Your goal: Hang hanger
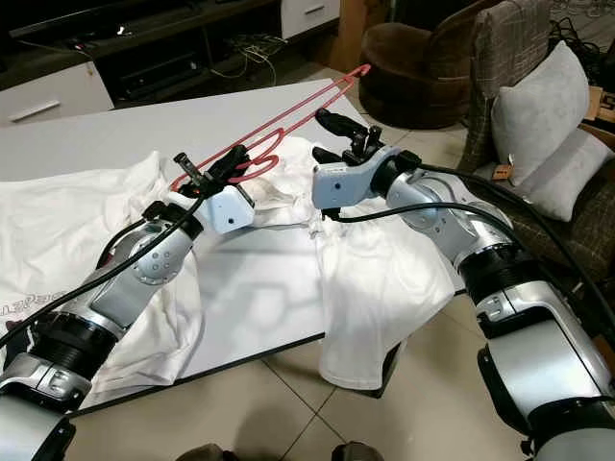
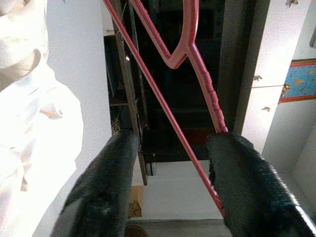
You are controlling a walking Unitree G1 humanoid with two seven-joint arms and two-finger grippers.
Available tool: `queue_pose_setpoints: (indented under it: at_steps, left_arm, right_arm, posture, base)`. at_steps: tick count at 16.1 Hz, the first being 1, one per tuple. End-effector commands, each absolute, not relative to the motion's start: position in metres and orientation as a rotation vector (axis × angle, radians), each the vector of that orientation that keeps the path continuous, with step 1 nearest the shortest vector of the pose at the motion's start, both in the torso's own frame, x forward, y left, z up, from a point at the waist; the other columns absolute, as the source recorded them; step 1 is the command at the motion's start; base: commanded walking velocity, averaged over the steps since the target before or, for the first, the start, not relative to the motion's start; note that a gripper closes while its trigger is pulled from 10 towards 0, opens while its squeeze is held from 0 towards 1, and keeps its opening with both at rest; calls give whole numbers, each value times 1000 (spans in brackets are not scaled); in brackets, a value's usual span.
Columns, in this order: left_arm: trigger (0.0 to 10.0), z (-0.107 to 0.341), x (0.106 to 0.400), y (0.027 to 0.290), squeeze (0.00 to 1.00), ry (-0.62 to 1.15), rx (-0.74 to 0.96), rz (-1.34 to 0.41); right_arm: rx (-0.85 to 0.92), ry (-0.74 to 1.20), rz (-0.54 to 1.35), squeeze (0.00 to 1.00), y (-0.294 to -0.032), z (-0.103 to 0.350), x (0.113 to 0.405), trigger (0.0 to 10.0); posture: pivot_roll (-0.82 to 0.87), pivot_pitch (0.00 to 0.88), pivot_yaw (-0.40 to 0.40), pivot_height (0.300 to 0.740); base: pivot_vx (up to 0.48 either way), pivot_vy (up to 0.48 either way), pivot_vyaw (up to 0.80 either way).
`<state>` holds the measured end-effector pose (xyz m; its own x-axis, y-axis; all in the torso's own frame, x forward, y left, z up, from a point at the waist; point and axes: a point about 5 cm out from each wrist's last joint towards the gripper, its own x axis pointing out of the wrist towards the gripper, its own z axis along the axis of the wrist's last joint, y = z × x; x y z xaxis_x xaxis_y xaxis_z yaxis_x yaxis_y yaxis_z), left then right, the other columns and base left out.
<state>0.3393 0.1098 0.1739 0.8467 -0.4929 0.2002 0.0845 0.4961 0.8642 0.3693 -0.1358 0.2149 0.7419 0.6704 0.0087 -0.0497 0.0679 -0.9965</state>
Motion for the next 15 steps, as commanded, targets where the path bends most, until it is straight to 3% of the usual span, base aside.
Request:
queue_pose_setpoints:
  at_steps: [1,2,3,4,5,6,7,10,11,12,13,15]
  left_arm:
    - [10000,181,337,106,0,-500,999,-364]
    - [10000,181,337,105,0,-500,1000,-366]
    - [10000,181,336,105,0,-501,1006,-370]
    - [10000,181,336,105,0,-501,1013,-374]
    - [10000,179,336,105,0,-499,1026,-379]
    - [10000,177,335,105,0,-493,1039,-384]
    - [10000,175,335,105,0,-484,1044,-388]
    - [10000,171,336,108,0,-450,1060,-399]
    - [10000,172,337,111,0,-434,1037,-386]
    - [10000,172,338,114,0,-419,1013,-371]
    - [10000,173,338,114,0,-416,1007,-368]
    - [10000,173,338,114,0,-416,1007,-368]
  right_arm:
    - [-1426,-600,600,0,-129,222,369,863]
    - [-1427,-600,599,0,-128,222,369,863]
    - [-1427,-607,583,0,-128,223,370,8863]
    - [-1431,-610,574,0,-127,223,371,10000]
    - [-1433,-614,565,0,-127,224,371,10000]
    - [-1425,-624,558,580,-127,225,371,10000]
    - [-1416,-632,555,1000,-128,226,370,10000]
    - [-1425,-613,559,1000,-131,222,370,10000]
    - [-1303,-568,556,890,-135,221,370,10000]
    - [-1175,-535,549,176,-138,221,370,10000]
    - [-1138,-532,543,0,-140,222,369,10000]
    - [-1138,-532,543,0,-140,222,369,10000]
  posture:
    - [-41,0,18,736]
    - [-41,0,18,736]
    - [-39,0,19,736]
    - [-39,0,19,736]
    - [-38,0,20,736]
    - [-37,0,21,736]
    - [-37,0,22,736]
    - [-37,0,22,736]
    - [-37,0,22,736]
    - [-37,0,22,736]
    - [-24,0,14,736]
    - [-24,0,14,736]
  base:
    - [0,0,0]
    - [0,0,0]
    - [0,0,0]
    - [0,0,0]
    - [0,0,0]
    - [0,0,0]
    - [0,0,0]
    - [0,0,0]
    - [0,0,0]
    - [0,0,0]
    - [0,0,0]
    - [0,0,0]
